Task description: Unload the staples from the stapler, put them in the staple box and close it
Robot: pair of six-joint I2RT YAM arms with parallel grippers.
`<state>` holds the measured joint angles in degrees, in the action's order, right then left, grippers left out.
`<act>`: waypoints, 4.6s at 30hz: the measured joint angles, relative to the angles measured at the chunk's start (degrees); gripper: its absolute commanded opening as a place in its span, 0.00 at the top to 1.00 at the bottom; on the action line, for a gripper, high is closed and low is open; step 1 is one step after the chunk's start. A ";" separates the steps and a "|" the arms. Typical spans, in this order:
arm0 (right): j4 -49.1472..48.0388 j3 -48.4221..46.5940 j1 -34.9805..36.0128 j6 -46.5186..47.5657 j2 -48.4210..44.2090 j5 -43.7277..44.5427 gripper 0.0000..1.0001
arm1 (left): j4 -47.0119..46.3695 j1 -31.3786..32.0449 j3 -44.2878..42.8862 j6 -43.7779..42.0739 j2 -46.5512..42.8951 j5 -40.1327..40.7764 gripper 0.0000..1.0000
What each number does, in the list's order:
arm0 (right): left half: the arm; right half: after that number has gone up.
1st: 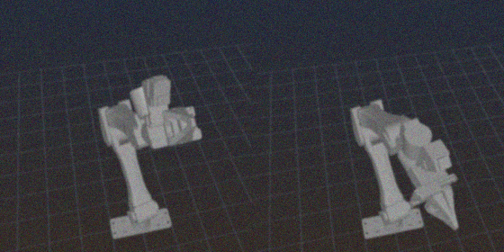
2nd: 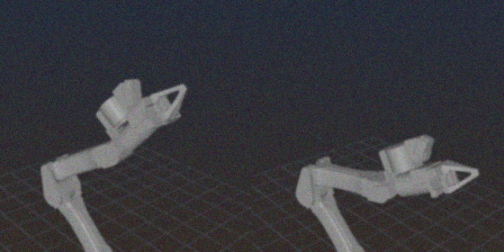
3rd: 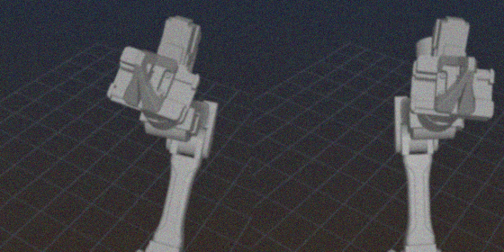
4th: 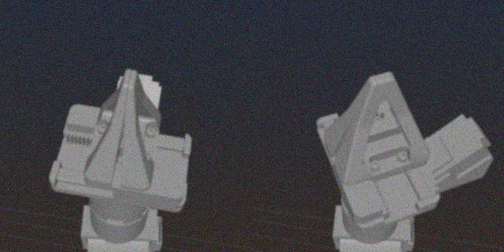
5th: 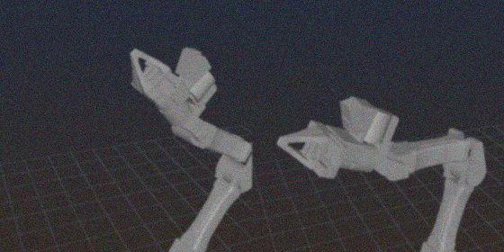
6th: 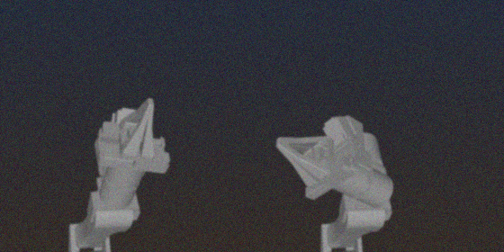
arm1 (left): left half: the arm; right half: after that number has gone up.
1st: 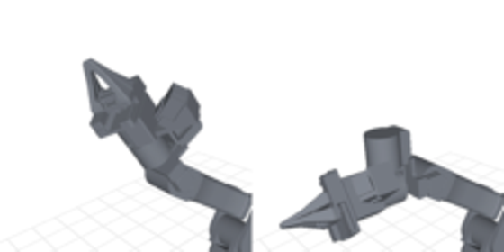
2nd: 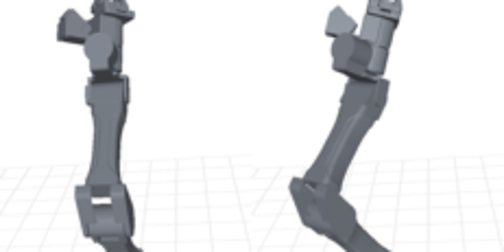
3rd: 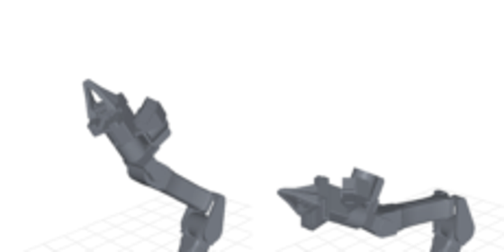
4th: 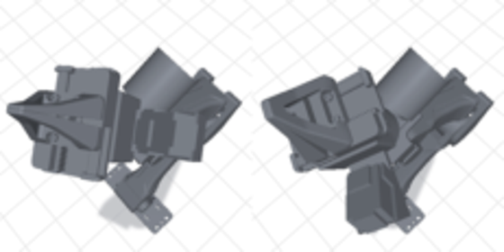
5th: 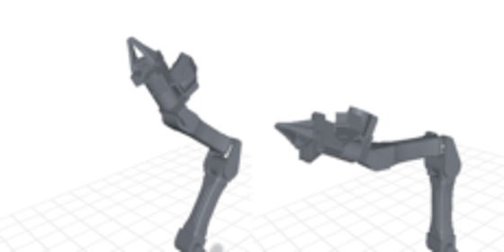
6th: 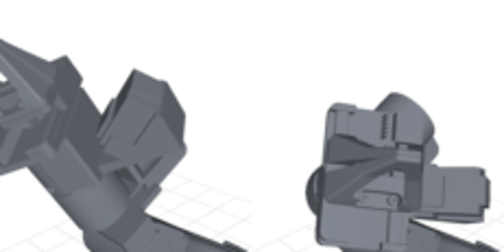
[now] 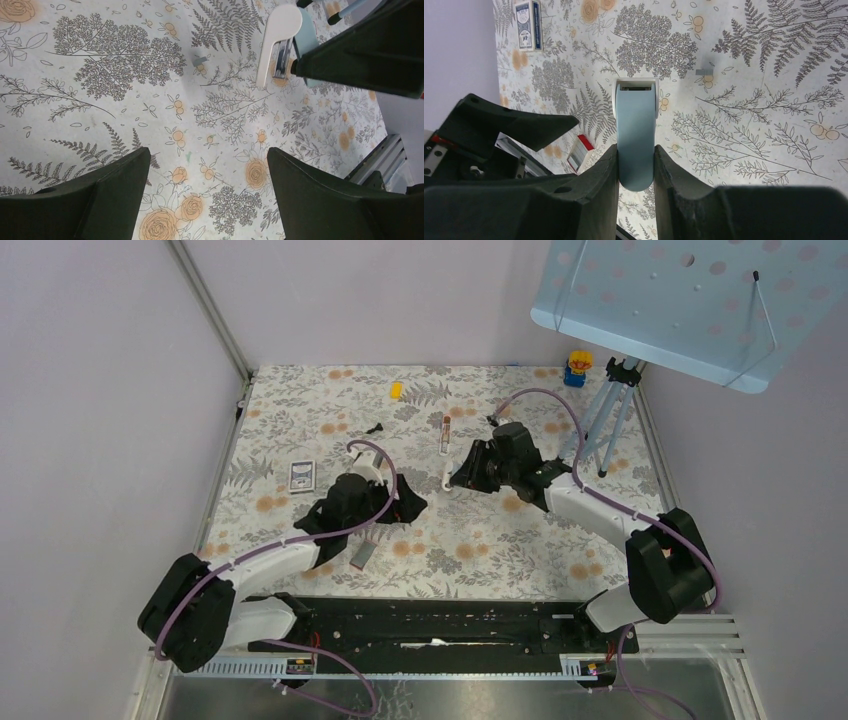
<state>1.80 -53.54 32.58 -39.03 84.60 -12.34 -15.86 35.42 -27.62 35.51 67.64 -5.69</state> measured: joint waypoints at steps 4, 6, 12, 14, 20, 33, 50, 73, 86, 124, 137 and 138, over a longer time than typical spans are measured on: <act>-0.44 -0.02 -1.07 -1.46 0.07 -1.18 1.00 | -0.04 1.20 -0.11 -0.76 0.55 0.63 0.12; -1.29 -0.04 -1.14 -2.08 0.37 -2.43 1.00 | -0.04 1.60 -0.33 -1.01 1.03 0.87 0.12; -1.44 -0.07 -1.14 -3.04 0.98 -4.66 1.00 | -0.13 2.49 -2.21 -1.53 2.86 0.98 0.12; -1.44 -0.09 -1.14 -3.06 0.98 -5.18 1.00 | -0.26 2.80 -3.50 -1.79 4.20 0.96 0.13; -0.98 -0.42 -1.14 -3.04 0.98 -6.38 1.00 | -1.36 3.26 -4.94 -2.38 6.84 0.94 0.18; -2.56 -0.61 -1.14 -3.34 0.98 -9.86 1.00 | -4.46 3.56 -6.80 -2.40 13.55 0.28 0.24; 0.96 -3.39 -1.60 -0.33 0.98 -12.85 1.00 | -6.80 4.00 -8.41 -4.22 16.13 3.13 0.28; 0.48 -2.84 -4.15 5.16 5.62 -14.34 1.00 | -5.84 -0.85 -17.90 -7.65 29.38 6.25 0.30; 0.50 -2.40 -4.15 7.85 9.99 -15.17 1.00 | -4.39 -1.31 -20.65 -8.98 33.00 7.45 0.30; -4.39 -1.33 -4.15 3.80 6.82 -9.75 1.00 | -4.22 -0.24 -18.08 -11.47 24.24 6.38 0.29; 8.59 -6.56 -6.38 -6.01 5.33 -8.46 1.00 | -12.50 6.19 -1.86 -16.11 8.98 15.04 0.01; 10.23 -7.19 -6.82 -6.43 5.22 -8.87 1.00 | -16.50 7.45 1.25 -18.29 7.45 16.33 0.01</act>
<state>12.03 -60.73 25.76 -45.45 89.82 -21.21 -32.36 42.87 -26.37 17.21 75.09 10.63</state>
